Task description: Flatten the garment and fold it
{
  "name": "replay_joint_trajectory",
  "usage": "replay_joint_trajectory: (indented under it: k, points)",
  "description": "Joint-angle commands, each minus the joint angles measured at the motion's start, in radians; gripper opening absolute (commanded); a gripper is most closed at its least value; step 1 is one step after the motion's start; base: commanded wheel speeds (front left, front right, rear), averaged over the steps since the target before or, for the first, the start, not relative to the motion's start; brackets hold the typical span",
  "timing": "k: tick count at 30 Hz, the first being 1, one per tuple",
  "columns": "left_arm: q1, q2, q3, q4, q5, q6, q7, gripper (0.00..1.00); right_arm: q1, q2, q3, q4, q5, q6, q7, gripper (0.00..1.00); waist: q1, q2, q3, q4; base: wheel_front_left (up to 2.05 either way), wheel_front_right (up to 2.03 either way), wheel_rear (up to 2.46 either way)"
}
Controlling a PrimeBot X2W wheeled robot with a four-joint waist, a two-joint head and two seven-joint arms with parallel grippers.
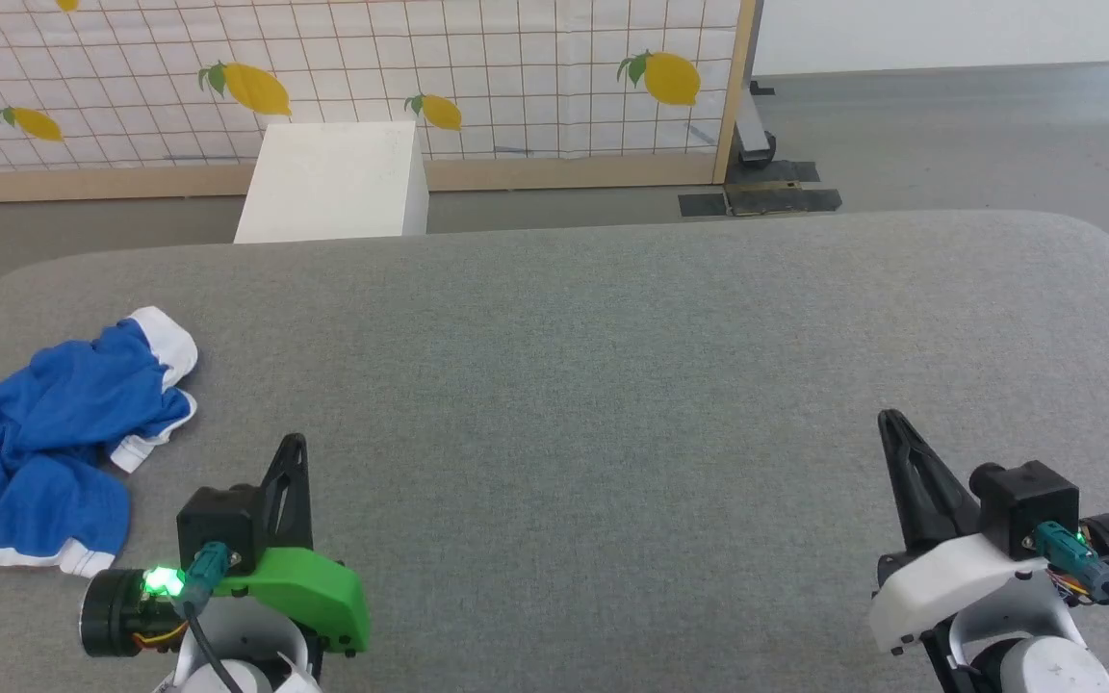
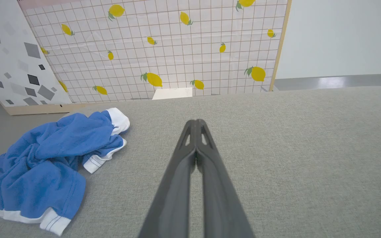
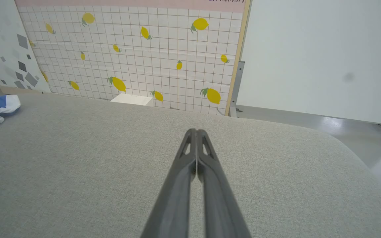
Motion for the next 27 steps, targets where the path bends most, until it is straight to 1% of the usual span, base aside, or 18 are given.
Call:
replay_joint_trajectory:
  k: [1,2,17,27]
  points:
    - [0.011,-0.005,0.000,-0.003,0.010,0.007,0.001,1.00,0.013,0.000,-0.001,-0.005,-0.006,-0.002,0.000,1.00,0.0000,0.0000,0.000,0.000,0.00,0.00,0.00]
    - [0.000,0.000,0.000,0.000,-0.001,0.000,0.000,1.00,0.000,0.000,0.000,0.001,0.001,0.000,0.000,1.00,0.0000,0.0000,0.000,0.000,0.00,0.00,0.00]
    - [0.006,0.000,0.002,0.017,-0.020,-0.005,-0.026,1.00,0.008,0.000,-0.003,0.022,0.040,0.000,-0.026,1.00,0.0000,0.0000,0.000,0.007,0.00,0.00,0.00]
    - [0.012,-0.001,0.009,0.029,-0.034,-0.007,-0.047,1.00,0.013,0.000,-0.003,0.040,0.067,0.000,-0.047,1.00,0.0000,0.0000,0.000,0.037,0.00,0.00,0.00]
